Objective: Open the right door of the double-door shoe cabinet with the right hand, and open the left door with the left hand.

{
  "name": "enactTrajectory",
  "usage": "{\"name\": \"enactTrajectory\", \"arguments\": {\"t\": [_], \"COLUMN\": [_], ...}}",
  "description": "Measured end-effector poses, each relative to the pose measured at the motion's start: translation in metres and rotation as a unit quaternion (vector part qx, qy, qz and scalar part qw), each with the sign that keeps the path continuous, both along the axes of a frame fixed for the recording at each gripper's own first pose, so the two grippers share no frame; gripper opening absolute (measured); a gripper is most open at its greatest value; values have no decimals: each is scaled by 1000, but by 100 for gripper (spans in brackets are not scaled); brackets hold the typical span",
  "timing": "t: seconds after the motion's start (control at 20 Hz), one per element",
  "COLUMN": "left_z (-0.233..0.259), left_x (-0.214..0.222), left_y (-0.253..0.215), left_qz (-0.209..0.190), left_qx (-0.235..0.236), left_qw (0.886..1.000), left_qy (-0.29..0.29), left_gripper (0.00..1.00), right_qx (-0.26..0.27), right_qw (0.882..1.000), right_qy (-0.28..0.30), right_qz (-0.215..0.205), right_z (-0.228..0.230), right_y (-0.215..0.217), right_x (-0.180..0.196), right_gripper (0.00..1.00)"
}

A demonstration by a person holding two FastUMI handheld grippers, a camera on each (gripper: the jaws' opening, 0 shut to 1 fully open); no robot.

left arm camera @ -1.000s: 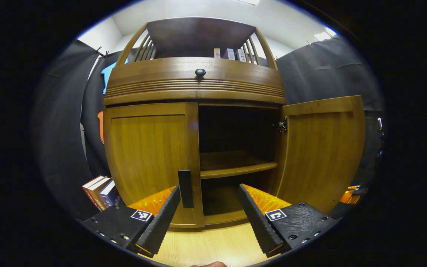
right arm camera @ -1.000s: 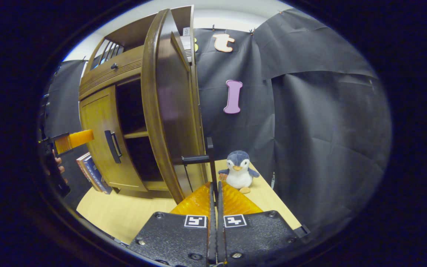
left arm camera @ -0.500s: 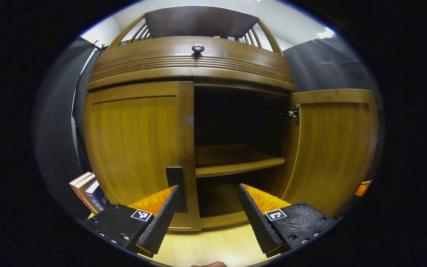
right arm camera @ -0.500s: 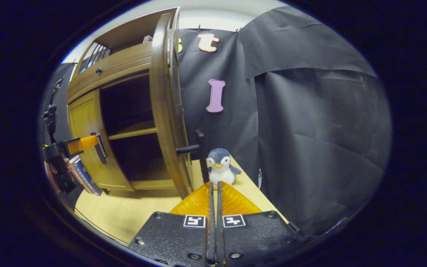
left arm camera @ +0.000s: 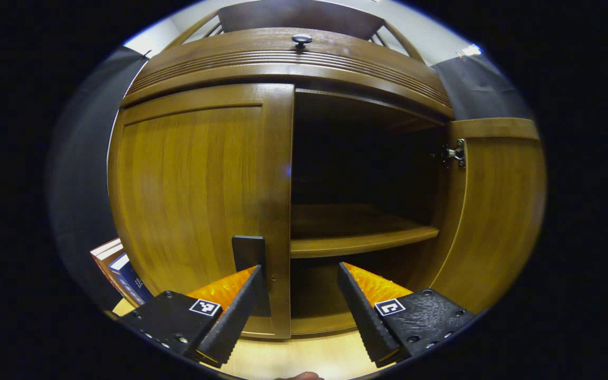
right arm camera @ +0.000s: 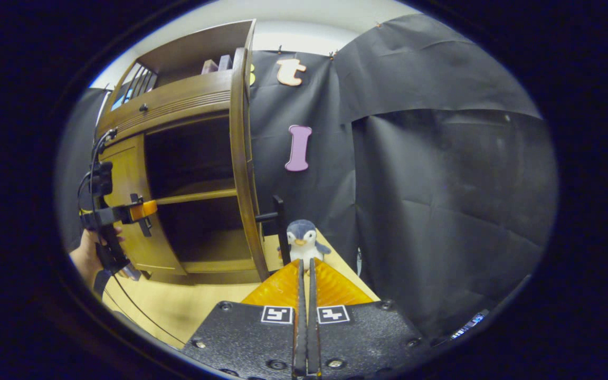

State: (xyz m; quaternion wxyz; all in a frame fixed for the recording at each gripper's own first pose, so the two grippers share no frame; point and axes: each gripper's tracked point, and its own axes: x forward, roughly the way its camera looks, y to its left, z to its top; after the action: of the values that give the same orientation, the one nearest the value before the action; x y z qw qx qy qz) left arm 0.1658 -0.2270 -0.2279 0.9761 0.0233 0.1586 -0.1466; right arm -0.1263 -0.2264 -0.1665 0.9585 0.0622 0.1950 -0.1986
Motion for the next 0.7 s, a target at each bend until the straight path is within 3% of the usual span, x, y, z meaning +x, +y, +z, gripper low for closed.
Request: {"name": "enactTrajectory", "arguments": {"t": [0.05,0.2,0.4,0.45,0.5,0.6,0.65,0.7], "left_z": [-9,-11,-16,-16,-16,-13,-14,-15], "left_x": [5,12,28,32,36,43,44,43], "left_y": [0,18,28,29,31,33,31,30], "left_qz": [6,35,46,45,49,50,48,41], "left_qx": [-2,-12,-15,-17,-14,-19,-22,-26], "left_qw": [1000,999,999,999,999,999,999,999], "left_qy": [9,11,15,15,13,2,3,4], "left_gripper": [91,91,87,77,77,100,75,70], "right_qx": [1,2,0,-2,-6,-14,-17,-17], "right_qw": [1000,1000,1000,1000,1000,1000,1000,1000], "right_qy": [-5,-14,-14,-13,-12,-7,-6,-6], "right_qz": [-1,1,12,14,16,17,16,17], "right_z": [3,9,14,15,17,18,19,20], "right_y": [1,5,16,18,21,23,25,28], "right_x": [1,2,6,5,4,2,-3,-8], "right_gripper": [4,6,32,43,49,59,59,59]}}
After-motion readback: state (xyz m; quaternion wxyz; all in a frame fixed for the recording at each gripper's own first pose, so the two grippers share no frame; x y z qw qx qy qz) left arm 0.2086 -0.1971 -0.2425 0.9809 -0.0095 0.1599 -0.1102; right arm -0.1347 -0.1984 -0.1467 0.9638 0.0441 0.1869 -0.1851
